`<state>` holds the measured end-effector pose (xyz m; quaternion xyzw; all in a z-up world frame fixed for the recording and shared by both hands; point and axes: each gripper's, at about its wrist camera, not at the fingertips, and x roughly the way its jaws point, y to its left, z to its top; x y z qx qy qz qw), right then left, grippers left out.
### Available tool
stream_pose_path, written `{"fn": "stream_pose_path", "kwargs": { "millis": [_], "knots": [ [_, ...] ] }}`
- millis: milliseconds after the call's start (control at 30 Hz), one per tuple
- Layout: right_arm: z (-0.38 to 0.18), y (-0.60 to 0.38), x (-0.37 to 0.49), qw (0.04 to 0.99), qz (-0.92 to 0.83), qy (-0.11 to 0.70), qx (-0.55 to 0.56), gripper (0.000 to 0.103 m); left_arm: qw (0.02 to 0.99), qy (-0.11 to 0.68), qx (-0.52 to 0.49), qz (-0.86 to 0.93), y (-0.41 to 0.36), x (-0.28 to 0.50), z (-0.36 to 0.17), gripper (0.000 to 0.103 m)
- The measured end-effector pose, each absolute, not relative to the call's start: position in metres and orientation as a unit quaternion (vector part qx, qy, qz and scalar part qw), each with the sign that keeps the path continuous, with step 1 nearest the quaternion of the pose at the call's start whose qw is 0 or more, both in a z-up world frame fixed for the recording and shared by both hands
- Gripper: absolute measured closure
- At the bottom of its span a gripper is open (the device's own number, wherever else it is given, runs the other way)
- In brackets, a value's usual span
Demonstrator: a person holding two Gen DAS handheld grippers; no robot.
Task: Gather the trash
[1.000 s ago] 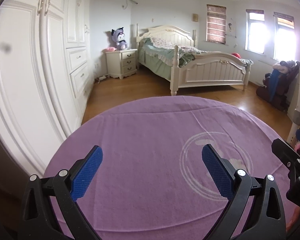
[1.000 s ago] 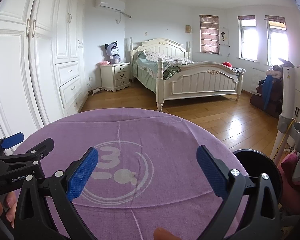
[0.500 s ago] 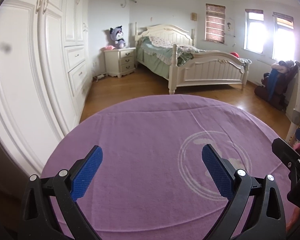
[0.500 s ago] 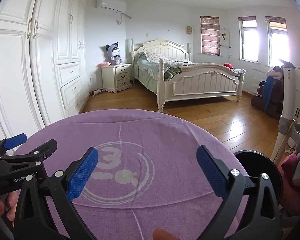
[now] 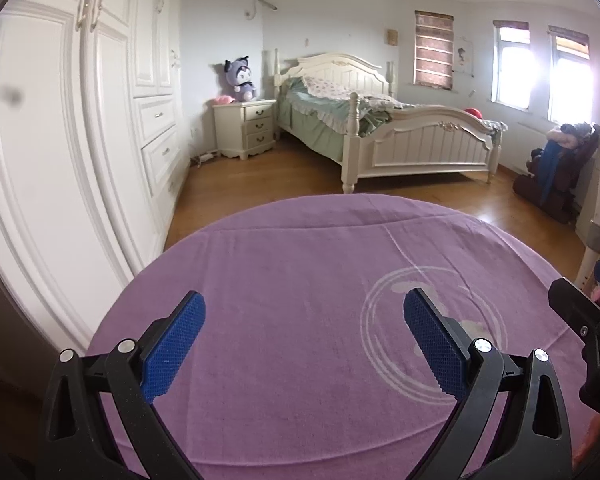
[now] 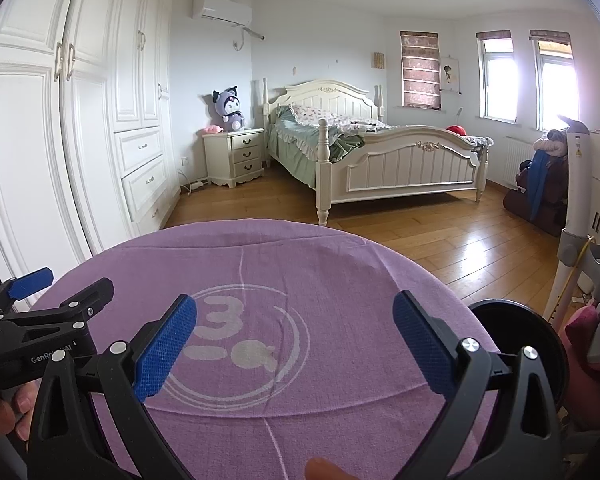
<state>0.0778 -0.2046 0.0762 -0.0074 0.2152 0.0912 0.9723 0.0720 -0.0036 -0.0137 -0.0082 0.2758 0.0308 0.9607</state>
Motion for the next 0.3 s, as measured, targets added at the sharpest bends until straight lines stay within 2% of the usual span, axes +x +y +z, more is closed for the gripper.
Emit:
{"fn": "stream_pose_path", "kwargs": {
  "millis": [300],
  "knots": [
    [0.0761, -0.2038, 0.081, 0.971, 0.093, 0.22, -0.004, 0.006, 0.957, 0.287, -0.018, 0.025, -0.0008, 0.0764, -0.0174, 0.005]
  ]
}}
